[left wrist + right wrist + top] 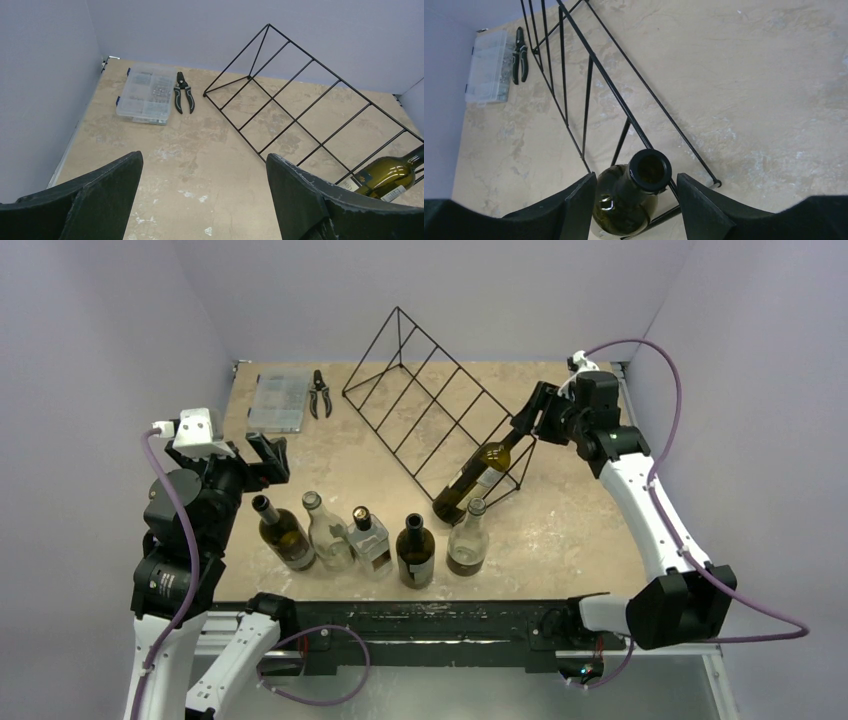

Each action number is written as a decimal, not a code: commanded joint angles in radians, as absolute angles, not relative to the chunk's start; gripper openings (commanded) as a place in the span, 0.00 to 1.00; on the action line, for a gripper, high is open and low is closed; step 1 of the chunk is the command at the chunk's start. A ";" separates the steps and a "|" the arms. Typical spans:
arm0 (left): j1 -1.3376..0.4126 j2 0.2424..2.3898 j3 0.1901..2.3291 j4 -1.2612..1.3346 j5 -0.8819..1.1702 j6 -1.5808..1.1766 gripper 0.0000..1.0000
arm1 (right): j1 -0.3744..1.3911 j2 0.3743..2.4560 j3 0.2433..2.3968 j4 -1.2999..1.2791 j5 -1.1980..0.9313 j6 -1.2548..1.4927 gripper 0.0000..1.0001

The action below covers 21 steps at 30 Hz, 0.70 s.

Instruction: Put the wine bottle on the wine rack

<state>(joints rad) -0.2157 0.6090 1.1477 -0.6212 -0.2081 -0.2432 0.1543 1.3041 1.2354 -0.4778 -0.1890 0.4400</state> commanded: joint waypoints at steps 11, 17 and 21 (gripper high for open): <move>-0.206 0.614 1.143 -0.581 -0.188 -0.253 0.93 | 0.259 1.161 1.290 -0.597 0.009 0.329 0.69; -0.203 0.609 1.143 -0.581 -0.184 -0.257 0.93 | 0.379 1.048 1.264 -0.561 -0.098 0.287 0.73; -0.201 0.604 1.143 -0.581 -0.185 -0.258 0.93 | 0.405 0.966 1.236 -0.505 -0.233 0.278 0.79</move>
<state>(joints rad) -0.2096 0.6090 1.1473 -0.6212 -0.1936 -0.2474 0.3885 1.0447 1.2430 -0.5812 -0.0994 0.3172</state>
